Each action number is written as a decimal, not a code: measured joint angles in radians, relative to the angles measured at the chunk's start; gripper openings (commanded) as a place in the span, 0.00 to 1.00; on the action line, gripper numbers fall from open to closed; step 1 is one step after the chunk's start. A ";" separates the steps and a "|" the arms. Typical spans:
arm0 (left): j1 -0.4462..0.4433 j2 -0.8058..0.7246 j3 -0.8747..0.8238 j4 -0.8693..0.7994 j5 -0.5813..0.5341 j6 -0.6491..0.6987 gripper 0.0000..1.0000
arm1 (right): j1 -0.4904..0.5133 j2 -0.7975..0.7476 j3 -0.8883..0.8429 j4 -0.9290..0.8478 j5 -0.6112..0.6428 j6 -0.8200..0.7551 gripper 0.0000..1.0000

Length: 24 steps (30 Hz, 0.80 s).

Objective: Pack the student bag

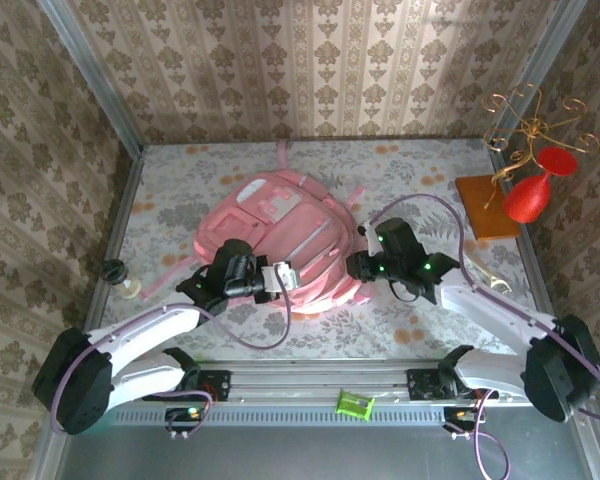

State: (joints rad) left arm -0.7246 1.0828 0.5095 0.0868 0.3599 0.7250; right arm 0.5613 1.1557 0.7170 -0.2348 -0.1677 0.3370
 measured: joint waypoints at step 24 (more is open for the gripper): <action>0.026 -0.013 -0.019 0.019 0.052 -0.007 0.00 | -0.061 0.273 0.090 0.209 -0.187 -0.500 0.57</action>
State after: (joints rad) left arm -0.6987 1.0702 0.4904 0.1059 0.4118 0.7181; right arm 0.4999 1.4288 0.8074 -0.0254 -0.3546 -0.1627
